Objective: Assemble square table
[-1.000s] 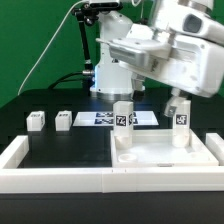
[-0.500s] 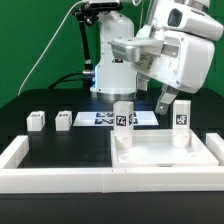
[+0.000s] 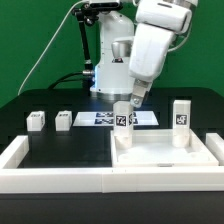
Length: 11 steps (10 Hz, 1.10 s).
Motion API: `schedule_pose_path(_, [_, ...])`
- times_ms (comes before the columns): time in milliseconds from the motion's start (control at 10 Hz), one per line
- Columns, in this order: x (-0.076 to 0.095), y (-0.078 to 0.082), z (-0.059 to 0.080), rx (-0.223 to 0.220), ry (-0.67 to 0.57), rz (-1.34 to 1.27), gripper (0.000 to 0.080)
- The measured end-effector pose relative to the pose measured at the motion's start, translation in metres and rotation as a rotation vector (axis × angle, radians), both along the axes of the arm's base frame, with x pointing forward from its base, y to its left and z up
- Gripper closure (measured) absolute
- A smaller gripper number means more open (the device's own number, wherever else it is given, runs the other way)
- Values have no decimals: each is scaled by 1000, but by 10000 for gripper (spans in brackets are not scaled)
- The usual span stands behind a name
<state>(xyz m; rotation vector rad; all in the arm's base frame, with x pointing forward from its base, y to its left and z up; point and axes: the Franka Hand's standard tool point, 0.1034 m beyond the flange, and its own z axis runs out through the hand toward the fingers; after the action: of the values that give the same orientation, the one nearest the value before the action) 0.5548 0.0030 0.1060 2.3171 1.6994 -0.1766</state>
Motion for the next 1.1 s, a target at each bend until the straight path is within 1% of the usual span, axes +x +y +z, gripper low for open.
schedule_pose_path(200, [-9,-12,10,4,-53,-191,151])
schedule_pose_path(300, [-14,-19,10,0,-49,-203,151])
schedule_pose_path(400, [-15,-29,12,9,-54,-258,151])
schedule_pose_path(500, [-11,-51,20,18,-60,-306,151])
schedule_pose_path(600, [-13,-72,19,25,-81,-417,151])
schedule_pose_path(700, [-16,-83,14,23,-76,-453,151])
schedule_pose_path(800, [-17,-86,12,31,-89,-533,151])
schedule_pose_path(1100, [-17,-77,12,58,-130,-723,151])
